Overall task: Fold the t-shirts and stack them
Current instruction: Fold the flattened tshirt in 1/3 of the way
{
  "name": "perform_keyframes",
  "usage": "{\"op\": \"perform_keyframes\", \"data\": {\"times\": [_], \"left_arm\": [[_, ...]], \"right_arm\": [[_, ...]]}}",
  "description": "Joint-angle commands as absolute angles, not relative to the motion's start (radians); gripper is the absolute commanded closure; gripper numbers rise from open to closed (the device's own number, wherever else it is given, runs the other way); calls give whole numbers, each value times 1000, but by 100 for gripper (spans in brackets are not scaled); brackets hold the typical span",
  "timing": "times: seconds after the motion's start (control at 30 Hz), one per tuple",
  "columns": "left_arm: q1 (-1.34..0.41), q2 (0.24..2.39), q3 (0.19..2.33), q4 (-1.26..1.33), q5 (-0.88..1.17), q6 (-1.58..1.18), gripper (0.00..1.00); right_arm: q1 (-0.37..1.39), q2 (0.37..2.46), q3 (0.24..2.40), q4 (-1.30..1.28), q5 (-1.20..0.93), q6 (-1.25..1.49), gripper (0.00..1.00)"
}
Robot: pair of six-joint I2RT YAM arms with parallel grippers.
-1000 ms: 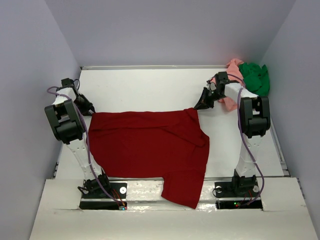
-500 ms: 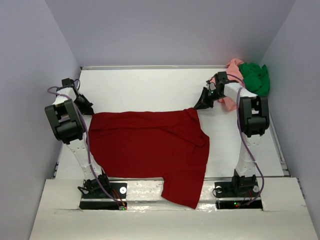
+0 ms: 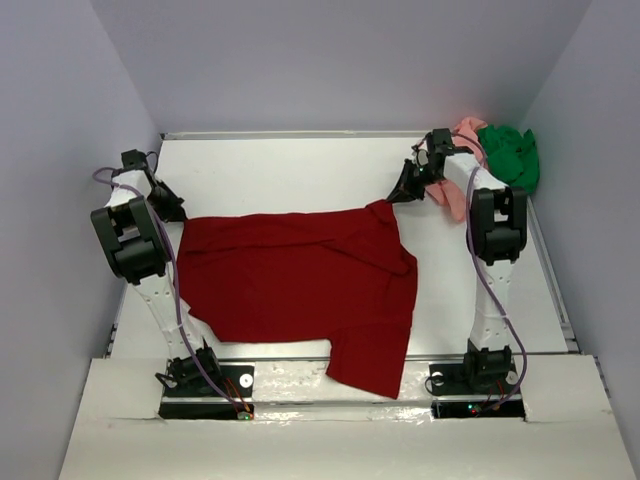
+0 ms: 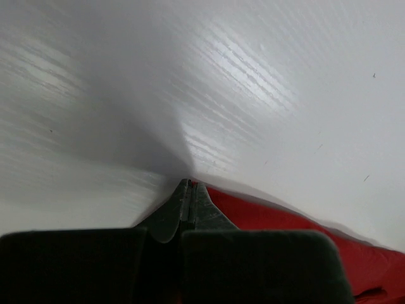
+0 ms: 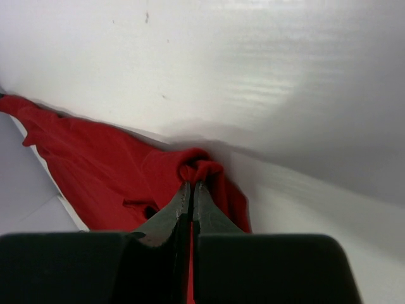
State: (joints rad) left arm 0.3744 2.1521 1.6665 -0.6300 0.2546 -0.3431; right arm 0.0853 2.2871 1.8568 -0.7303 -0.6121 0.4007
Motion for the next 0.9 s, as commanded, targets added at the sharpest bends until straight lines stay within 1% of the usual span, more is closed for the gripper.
{"op": "perform_keyframes", "data": {"times": [0.0, 0.27, 0.37, 0.87], "left_arm": [[376, 2171, 1741, -637, 259, -370, 100], [374, 2258, 1873, -646, 262, -408, 100], [374, 2278, 1914, -660, 253, -410, 100], [374, 2342, 2009, -695, 226, -410, 100]], "right_arm": [[80, 2327, 1962, -750, -562, 413, 100], [43, 2433, 2132, -776, -520, 437, 100], [23, 2456, 2158, -776, -505, 443, 100], [-52, 2560, 2325, -776, -462, 465, 100]]}}
